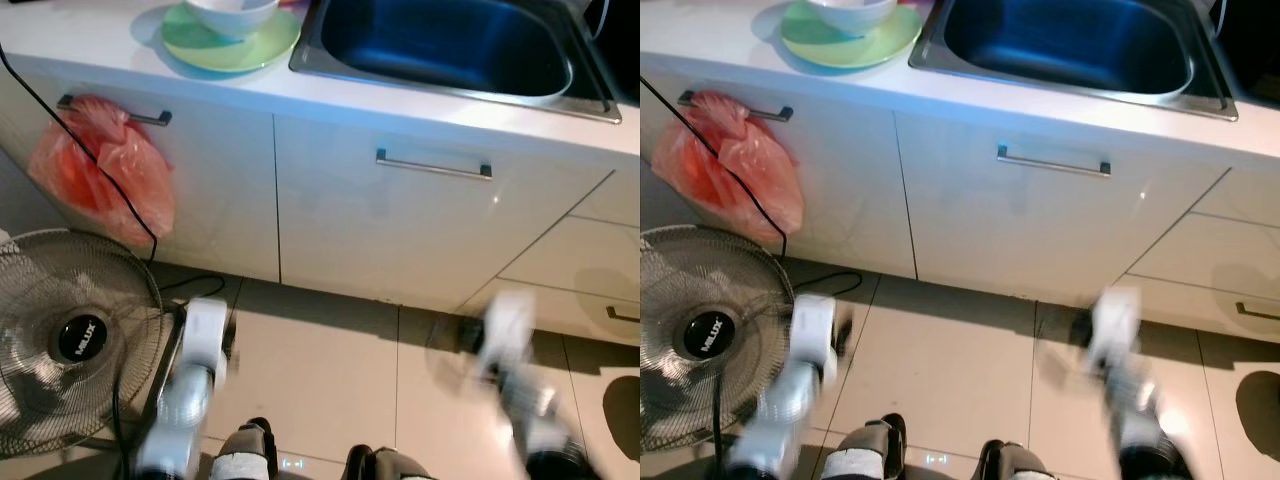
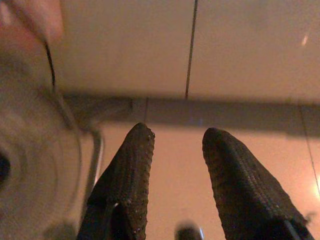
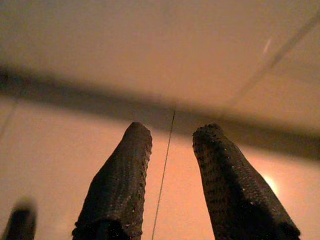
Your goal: Kitchen organization
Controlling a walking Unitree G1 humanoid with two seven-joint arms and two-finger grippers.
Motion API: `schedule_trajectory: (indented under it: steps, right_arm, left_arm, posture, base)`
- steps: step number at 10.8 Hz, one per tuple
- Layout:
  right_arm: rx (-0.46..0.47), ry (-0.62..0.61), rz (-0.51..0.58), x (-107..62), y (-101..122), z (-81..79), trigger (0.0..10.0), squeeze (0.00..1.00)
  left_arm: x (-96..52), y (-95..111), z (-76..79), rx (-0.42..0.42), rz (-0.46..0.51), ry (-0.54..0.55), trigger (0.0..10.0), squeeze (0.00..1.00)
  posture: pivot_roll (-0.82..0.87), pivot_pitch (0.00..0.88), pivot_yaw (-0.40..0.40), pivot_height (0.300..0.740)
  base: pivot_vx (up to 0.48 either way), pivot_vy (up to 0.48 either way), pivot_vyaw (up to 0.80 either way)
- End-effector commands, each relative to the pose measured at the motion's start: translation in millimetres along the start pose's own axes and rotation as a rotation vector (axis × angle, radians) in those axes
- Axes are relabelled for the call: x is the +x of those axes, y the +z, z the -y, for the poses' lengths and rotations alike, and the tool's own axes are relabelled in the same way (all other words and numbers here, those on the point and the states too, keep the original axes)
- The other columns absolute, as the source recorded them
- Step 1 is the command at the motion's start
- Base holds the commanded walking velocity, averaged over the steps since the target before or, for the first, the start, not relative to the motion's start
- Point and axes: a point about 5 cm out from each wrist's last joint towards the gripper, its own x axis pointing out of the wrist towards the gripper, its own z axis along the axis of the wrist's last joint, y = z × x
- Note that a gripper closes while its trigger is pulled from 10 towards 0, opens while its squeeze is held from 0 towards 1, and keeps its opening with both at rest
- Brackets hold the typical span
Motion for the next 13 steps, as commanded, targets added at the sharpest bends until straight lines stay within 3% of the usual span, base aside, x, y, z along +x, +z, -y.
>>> schedule_trajectory:
  steps: [1,3,5,7,9,13]
  right_arm:
    - [-0.016,0.012,-0.08,-4.0,-17,0.1,10.0,0.0]
    - [-0.004,0.043,-0.26,-16.4,-59,-10.0,10.0,0.0]
    - [0.015,0.056,-0.341,-23.5,-77,-16.3,10.0,0.0]
    - [0.015,0.054,-0.361,-25.0,-81,-17.5,10.0,0.0]
    - [0.032,0.111,-0.386,-25.3,-86,-33.6,10.0,0.0]
    - [0.046,0.113,-0.402,-24.0,-85,-35.0,10.0,0.0]
  left_arm:
    - [-5.2,-17,-2.1,-0.033,-0.055,0.01,10.0,0.0]
    - [-16.0,-53,-1.2,-0.046,-0.201,0.018,10.0,0.0]
    - [-24.5,-77,-0.3,-0.077,-0.317,0.022,10.0,0.0]
    - [-27.2,-84,1.3,-0.072,-0.355,0.015,10.0,0.0]
    - [-35.4,-100,4.1,-0.109,-0.458,0.021,10.0,0.0]
    - [-34.0,-99,2.1,-0.097,-0.467,0.002,10.0,0.0]
  posture:
    - [0.14,0.214,-0.064,0.74]
    - [0.15,0.216,-0.062,0.74]
    - [0.15,0.217,-0.06,0.74]
    - [0.15,0.216,-0.06,0.74]
    - [0.13,0.202,-0.048,0.74]
    - [0.12,0.18,-0.038,0.74]
  base:
    - [0.0,0.0,0.0]
    - [0.0,0.0,0.0]
    - [0.0,0.0,0.0]
    - [0.0,0.0,0.0]
    - [0.0,0.0,0.0]
    - [0.0,0.0,0.0]
